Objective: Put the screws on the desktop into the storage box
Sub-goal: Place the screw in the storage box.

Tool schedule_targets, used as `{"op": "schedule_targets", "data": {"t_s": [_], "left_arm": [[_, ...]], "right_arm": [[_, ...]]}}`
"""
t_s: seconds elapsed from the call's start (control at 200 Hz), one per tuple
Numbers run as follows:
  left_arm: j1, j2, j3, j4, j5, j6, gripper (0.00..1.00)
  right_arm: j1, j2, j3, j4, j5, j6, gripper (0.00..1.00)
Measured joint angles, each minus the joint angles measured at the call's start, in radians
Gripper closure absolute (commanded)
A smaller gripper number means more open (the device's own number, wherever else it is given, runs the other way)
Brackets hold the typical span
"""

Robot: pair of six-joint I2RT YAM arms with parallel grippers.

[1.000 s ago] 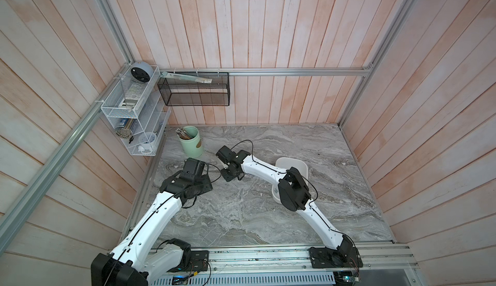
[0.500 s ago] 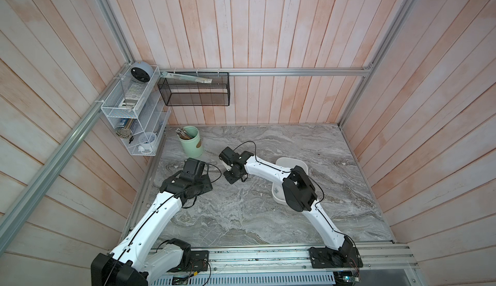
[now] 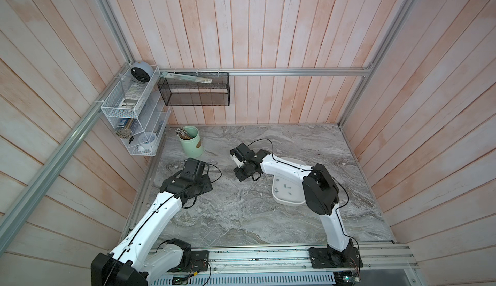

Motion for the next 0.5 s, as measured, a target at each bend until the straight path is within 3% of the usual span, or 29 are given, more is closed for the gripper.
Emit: {"op": "schedule_targets", "data": {"t_s": [0.24,0.5], "left_arm": [[-0.005,0.000,0.000,0.002,0.000,0.000,0.38],[-0.006,-0.003,-0.022,0.026,-0.011,-0.012,0.38]], "right_arm": [[-0.063,-0.272,-0.283,0.074,-0.005,0.023,0.94],[-0.262,-0.600,-0.631,0.130,0.000,0.065,0.95]]}}
